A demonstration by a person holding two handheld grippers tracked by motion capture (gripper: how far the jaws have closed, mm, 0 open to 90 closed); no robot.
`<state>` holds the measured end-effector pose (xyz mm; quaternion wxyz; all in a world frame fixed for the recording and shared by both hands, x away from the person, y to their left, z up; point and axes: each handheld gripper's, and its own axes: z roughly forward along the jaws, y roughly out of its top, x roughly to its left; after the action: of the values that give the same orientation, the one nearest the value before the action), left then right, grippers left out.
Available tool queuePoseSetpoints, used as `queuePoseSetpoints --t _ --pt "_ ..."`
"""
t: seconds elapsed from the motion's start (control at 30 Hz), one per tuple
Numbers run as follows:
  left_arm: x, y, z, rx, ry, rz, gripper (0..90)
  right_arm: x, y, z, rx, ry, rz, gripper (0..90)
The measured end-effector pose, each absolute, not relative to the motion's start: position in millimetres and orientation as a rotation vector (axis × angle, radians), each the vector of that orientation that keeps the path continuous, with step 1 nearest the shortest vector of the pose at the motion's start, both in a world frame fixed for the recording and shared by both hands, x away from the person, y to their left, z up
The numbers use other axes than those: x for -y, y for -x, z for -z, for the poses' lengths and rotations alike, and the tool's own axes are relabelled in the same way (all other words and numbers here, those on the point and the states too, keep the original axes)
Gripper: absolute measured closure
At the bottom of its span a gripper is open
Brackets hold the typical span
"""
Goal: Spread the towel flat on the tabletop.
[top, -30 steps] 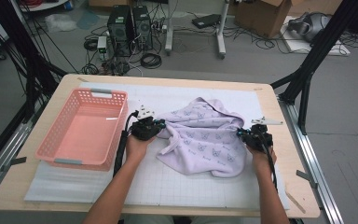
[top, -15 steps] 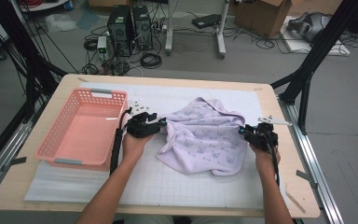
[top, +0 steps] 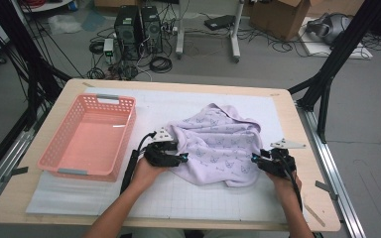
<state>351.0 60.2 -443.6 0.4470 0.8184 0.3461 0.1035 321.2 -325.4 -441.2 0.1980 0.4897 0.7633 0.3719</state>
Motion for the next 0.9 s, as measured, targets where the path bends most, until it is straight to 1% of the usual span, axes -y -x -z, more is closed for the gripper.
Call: queuePoseSetpoints --t 0.03,0.07,0.1,0.17,0.23,0.3,0.5,0.6,0.63,0.67,0.73,0.83,0.9 --pt "-59 -352 445 -0.877 -2.023 -0.284 73.8 322 -324 444 -2.160 -1.371 -1.024 52.4" --pt "-60 -354 445 -0.907 -1.998 -0.297 76.9 320 -327 446 -2.179 -1.368 -1.005 53.4" --pt "-61 -356 446 -0.932 -1.966 -0.301 79.3 318 -329 446 -2.168 -1.366 -1.000 57.3" --pt "-64 -360 446 -0.971 -1.922 -0.318 79.9 318 -334 445 -2.158 -1.372 -0.969 72.3" --pt "-67 -363 447 -0.986 -1.913 -0.325 80.1 317 -340 445 -2.163 -1.372 -0.966 83.8" --pt "-69 -366 447 -1.008 -1.906 -0.340 80.1 320 -347 445 -2.156 -1.415 -1.013 86.6" --pt "-74 -373 448 -1.048 -1.838 -0.435 80.9 329 -364 440 -1.972 -1.496 -1.047 87.5" --pt "-74 -376 449 -1.068 -1.828 -0.436 80.3 324 -371 436 -1.911 -1.489 -1.039 87.5" --pt "-75 -376 449 -1.070 -1.817 -0.426 77.9 322 -372 436 -1.900 -1.493 -1.041 86.9" --pt "-77 -376 447 -1.078 -1.803 -0.408 71.9 320 -372 435 -1.899 -1.492 -1.046 85.1" --pt "-81 -374 444 -1.080 -1.776 -0.371 57.3 317 -370 433 -1.911 -1.476 -1.039 73.9" --pt "-85 -368 440 -1.044 -1.784 -0.354 47.4 319 -363 427 -1.926 -1.447 -1.049 61.7" --pt "-86 -366 440 -1.020 -1.800 -0.327 42.1 321 -356 421 -1.922 -1.434 -1.077 57.6"
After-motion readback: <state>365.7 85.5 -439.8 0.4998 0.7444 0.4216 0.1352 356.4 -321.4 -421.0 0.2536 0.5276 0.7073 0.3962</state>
